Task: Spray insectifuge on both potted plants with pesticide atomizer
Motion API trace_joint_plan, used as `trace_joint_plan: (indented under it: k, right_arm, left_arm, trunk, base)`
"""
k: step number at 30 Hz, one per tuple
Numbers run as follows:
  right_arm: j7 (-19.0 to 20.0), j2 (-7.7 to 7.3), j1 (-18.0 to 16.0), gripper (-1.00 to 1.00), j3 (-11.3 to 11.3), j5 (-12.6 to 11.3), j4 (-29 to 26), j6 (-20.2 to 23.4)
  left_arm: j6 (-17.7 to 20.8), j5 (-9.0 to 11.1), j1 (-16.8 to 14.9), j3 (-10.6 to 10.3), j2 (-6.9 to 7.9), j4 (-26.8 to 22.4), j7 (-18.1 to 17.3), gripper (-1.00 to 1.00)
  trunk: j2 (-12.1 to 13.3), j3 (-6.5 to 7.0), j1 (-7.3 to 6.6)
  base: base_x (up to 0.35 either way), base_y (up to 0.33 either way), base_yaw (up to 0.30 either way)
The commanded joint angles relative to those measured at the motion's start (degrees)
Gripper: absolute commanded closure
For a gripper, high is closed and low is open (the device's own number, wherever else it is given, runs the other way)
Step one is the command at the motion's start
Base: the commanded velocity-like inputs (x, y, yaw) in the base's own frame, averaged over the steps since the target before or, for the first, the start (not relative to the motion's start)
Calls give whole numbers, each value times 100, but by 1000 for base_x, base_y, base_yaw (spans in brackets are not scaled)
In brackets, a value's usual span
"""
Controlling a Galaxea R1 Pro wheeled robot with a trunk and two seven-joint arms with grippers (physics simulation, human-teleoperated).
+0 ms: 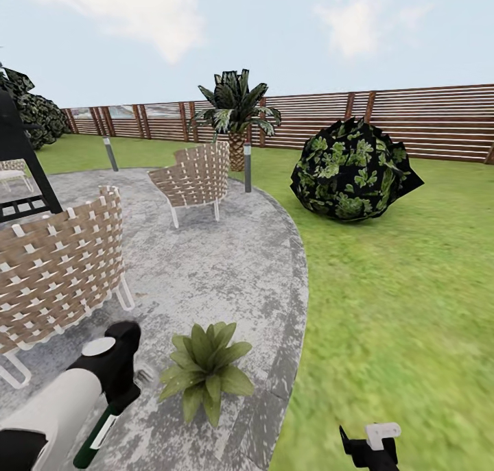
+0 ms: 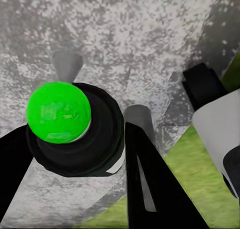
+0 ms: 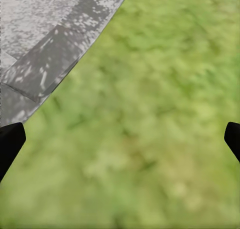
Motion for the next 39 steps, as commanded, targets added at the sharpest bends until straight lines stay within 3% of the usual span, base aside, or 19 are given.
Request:
trace_joint_plan:
  k: [1, 7, 15, 21, 28, 39]
  right_arm:
    - [15, -2, -3, -100, 43, -60, 5, -19]
    - [15, -2, -3, -100, 43, -60, 64, -19]
    - [15, -2, -3, -100, 43, -60, 67, -19]
    - [15, -2, -3, -100, 43, -60, 67, -19]
    - [15, -2, -3, -100, 43, -62, 67, -19]
    - [7, -2, -3, -100, 43, -69, 67, -19]
  left_arm:
    - [53, -76, 15, -26, 12, -3, -56, 100]
    - [42, -106, 116, -16, 9, 149, -36, 100]
    - [42, -107, 46, -12, -29, 61, -64, 100]
    - [42, -116, 40, -13, -208, 62, -63, 100]
    - [-73, -141, 100, -33, -129, 153, -22, 100]
    - [-90, -144, 16, -22, -200, 78, -62, 100]
  trunk:
    - [-2, -5, -1]
    - [-2, -5, -1]
    - [-2, -5, -1]
    - [-2, -5, -1]
    - [-2, -5, -1]
    - [-2, -61, -1]
  base:
    - [0, 0, 0]
    - [42, 15, 0]
    - [280, 130, 0]
    - [30, 16, 0]
    - [1, 0, -116]
    - [0, 0, -32]
